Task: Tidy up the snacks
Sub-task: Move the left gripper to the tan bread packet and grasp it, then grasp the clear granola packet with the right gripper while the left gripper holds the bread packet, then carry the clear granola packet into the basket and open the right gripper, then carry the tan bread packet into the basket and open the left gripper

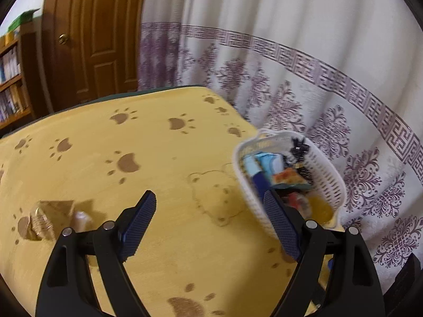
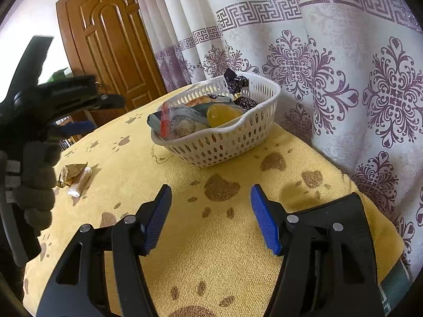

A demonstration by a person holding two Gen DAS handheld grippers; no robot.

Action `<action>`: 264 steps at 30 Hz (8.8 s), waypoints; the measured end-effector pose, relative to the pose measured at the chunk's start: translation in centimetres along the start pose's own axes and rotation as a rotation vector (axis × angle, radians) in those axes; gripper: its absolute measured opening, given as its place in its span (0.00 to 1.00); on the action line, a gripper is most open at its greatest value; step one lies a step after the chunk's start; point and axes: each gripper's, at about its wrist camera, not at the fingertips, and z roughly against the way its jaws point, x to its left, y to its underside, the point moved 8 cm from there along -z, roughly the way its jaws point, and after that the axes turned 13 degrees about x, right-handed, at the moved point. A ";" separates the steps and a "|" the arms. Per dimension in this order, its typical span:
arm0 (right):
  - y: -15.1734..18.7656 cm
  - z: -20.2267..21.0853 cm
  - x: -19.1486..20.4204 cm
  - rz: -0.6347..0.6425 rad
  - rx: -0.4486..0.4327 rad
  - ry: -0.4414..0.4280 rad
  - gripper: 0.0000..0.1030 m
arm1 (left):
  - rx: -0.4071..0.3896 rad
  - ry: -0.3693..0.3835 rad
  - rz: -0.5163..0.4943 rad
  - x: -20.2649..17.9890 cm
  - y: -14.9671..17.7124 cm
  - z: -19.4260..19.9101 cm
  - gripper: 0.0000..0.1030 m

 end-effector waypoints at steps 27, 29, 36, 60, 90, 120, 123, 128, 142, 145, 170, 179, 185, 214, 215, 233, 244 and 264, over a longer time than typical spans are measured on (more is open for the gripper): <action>2.3 -1.2 6.8 0.127 0.093 -0.074 0.69 | 0.011 -0.269 0.223 20.1 2.2 1.3 0.86; 2.3 -1.4 6.8 0.127 0.095 -0.068 0.69 | 0.024 -0.289 0.198 20.4 2.4 0.5 0.86; 2.3 -2.0 6.9 0.136 0.103 -0.047 0.69 | 0.083 -0.280 0.202 22.1 4.4 -2.2 0.86; 2.5 -2.7 7.3 0.164 0.120 0.021 0.69 | -0.030 -0.154 0.351 24.0 7.5 0.9 0.71; 3.1 -5.1 14.4 0.249 0.209 -0.054 0.69 | -0.122 -0.304 0.396 25.1 10.6 5.2 0.71; -1.4 -13.6 27.7 0.415 0.287 -0.118 0.69 | -0.093 -0.325 0.560 28.9 12.1 5.2 0.71; -1.6 -14.6 28.2 0.424 0.289 -0.107 0.69 | -0.087 -0.324 0.577 29.2 12.2 5.1 0.71; -1.2 -16.2 29.1 0.449 0.306 -0.090 0.69 | -0.074 -0.323 0.603 29.6 12.5 4.8 0.71; -1.7 -16.6 28.6 0.479 0.311 -0.053 0.29 | -0.074 -0.322 0.608 29.8 12.5 4.8 0.71; -1.7 -16.2 27.9 0.467 0.312 -0.056 0.29 | -0.074 -0.323 0.601 29.7 12.5 4.6 0.71; -1.0 -9.4 22.6 0.387 0.270 -0.108 0.29 | -0.082 -0.301 0.491 25.9 11.7 4.4 0.71; -4.0 -5.6 18.3 0.306 0.184 -0.087 0.29 | -0.078 -0.294 0.420 23.5 11.2 3.9 0.71; -6.3 -2.8 15.2 0.262 0.114 -0.056 0.29 | -0.077 -0.292 0.402 22.9 11.1 3.7 0.71; -14.5 -4.1 -2.0 -0.028 0.093 0.189 0.29 | -0.066 -0.295 0.339 20.9 11.1 3.0 0.71; -14.5 -4.3 -2.3 -0.032 0.096 0.194 0.29 | -0.066 -0.295 0.339 20.9 11.1 3.0 0.71; -13.2 -3.4 -2.4 -0.037 0.075 0.179 0.33 | -0.061 -0.298 0.325 20.7 11.3 2.6 0.71; -9.3 0.5 -0.7 -0.003 -0.017 0.117 0.42 | -0.058 -0.293 0.300 20.2 11.0 2.5 0.71; -2.7 -0.3 -1.4 -0.031 0.089 -0.035 0.43 | -0.028 -0.120 0.238 11.4 7.5 2.9 0.71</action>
